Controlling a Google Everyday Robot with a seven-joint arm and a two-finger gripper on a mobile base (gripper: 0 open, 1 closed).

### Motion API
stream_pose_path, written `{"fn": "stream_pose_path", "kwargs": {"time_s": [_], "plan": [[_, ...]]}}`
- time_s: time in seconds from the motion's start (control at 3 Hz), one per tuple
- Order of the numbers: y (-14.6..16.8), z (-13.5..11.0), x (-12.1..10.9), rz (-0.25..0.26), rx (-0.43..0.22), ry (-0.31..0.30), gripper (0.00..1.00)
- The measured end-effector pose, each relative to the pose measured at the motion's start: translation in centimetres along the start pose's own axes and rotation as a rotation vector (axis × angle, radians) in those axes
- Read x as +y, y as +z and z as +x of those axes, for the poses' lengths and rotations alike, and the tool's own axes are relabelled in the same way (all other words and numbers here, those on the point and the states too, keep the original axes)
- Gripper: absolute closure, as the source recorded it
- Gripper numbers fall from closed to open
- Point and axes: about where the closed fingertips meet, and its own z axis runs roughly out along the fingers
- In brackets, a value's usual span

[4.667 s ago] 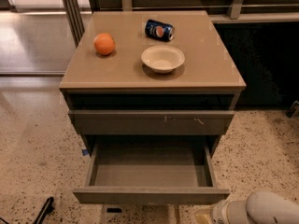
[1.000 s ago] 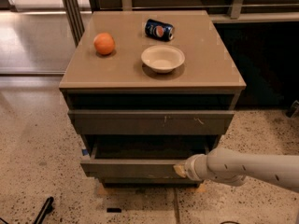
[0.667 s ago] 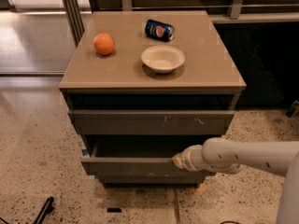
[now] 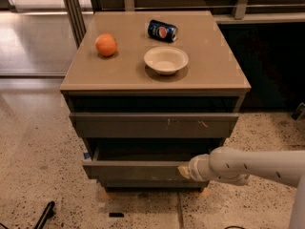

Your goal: Close middle drawer

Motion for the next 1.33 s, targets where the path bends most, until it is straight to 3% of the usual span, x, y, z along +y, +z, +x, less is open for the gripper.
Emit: {"fn": "stream_pose_path", "kwargs": {"time_s": [0.33,0.67,1.33], "plan": [[-2.0,3.0,1.1,0.009,0.003,0.073,1.00],[-2.2,3.7,1.2,0.008,0.009,0.079,1.00],[2.3,2.4,1.7,-0.067,0.043,0.032,1.00]]}}
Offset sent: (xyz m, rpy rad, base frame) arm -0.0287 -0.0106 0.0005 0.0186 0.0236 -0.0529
